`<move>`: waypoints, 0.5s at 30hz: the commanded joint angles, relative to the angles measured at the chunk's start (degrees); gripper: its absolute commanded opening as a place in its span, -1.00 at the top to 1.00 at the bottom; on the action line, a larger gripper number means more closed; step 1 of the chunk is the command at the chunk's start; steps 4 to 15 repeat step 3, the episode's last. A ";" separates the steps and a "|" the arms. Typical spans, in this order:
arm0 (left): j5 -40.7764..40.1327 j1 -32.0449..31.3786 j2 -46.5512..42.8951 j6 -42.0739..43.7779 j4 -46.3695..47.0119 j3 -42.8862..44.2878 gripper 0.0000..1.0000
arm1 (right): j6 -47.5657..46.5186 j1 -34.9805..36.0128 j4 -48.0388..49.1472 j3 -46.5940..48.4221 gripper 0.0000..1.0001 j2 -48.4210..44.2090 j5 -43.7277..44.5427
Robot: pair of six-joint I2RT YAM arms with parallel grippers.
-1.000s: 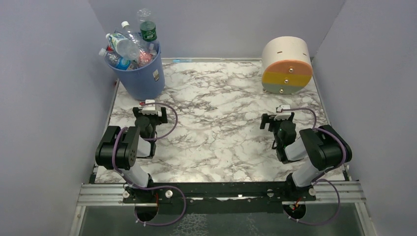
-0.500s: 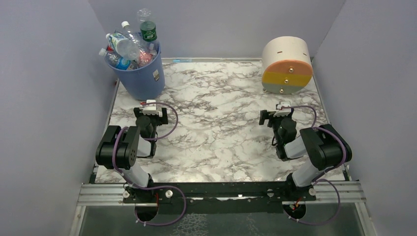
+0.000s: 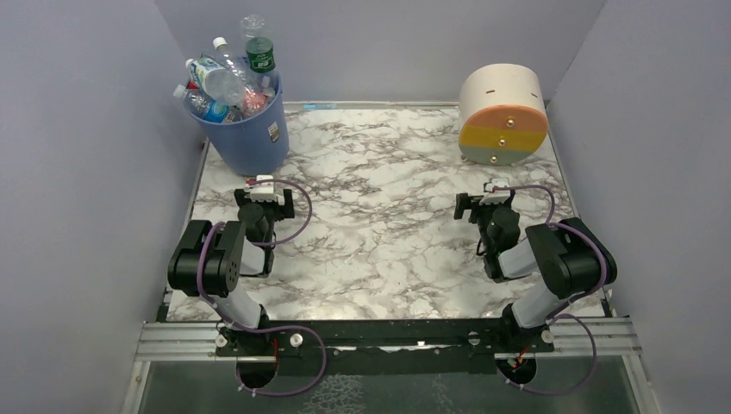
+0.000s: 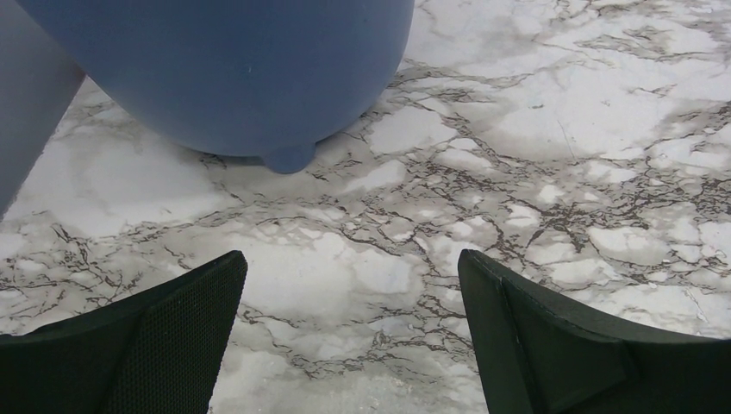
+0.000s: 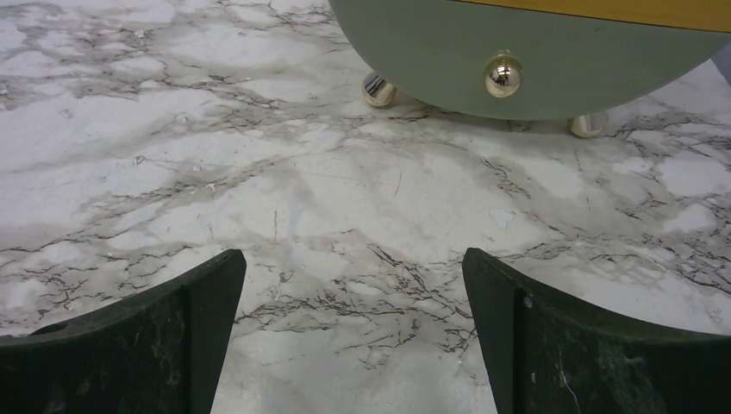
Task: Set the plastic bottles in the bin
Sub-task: Reset both arms
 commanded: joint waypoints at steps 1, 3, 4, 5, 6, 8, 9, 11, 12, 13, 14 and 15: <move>-0.53 -0.39 0.65 0.18 0.32 1.37 -0.98 | -0.46 -0.13 1.38 0.76 -0.99 0.13 -0.82; -0.49 -0.42 0.39 0.22 0.44 1.16 -0.98 | -0.38 -0.13 1.38 0.78 -0.99 0.17 -0.82; -0.49 -0.42 0.39 0.22 0.44 1.16 -0.98 | -0.38 -0.13 1.38 0.78 -0.99 0.17 -0.82; -0.49 -0.42 0.39 0.22 0.44 1.16 -0.98 | -0.38 -0.13 1.38 0.78 -0.99 0.17 -0.82; -0.49 -0.42 0.39 0.22 0.44 1.16 -0.98 | -0.38 -0.13 1.38 0.78 -0.99 0.17 -0.82; -0.49 -0.42 0.39 0.22 0.44 1.16 -0.98 | -0.38 -0.13 1.38 0.78 -0.99 0.17 -0.82; -0.49 -0.42 0.39 0.22 0.44 1.16 -0.98 | -0.38 -0.13 1.38 0.78 -0.99 0.17 -0.82; -0.49 -0.42 0.39 0.22 0.44 1.16 -0.98 | -0.38 -0.13 1.38 0.78 -0.99 0.17 -0.82; -0.49 -0.42 0.39 0.22 0.44 1.16 -0.98 | -0.38 -0.13 1.38 0.78 -0.99 0.17 -0.82; -0.49 -0.42 0.39 0.22 0.44 1.16 -0.98 | -0.38 -0.13 1.38 0.78 -0.99 0.17 -0.82; -0.49 -0.42 0.39 0.22 0.44 1.16 -0.98 | -0.38 -0.13 1.38 0.78 -0.99 0.17 -0.82; -0.49 -0.42 0.39 0.22 0.44 1.16 -0.98 | -0.38 -0.13 1.38 0.78 -0.99 0.17 -0.82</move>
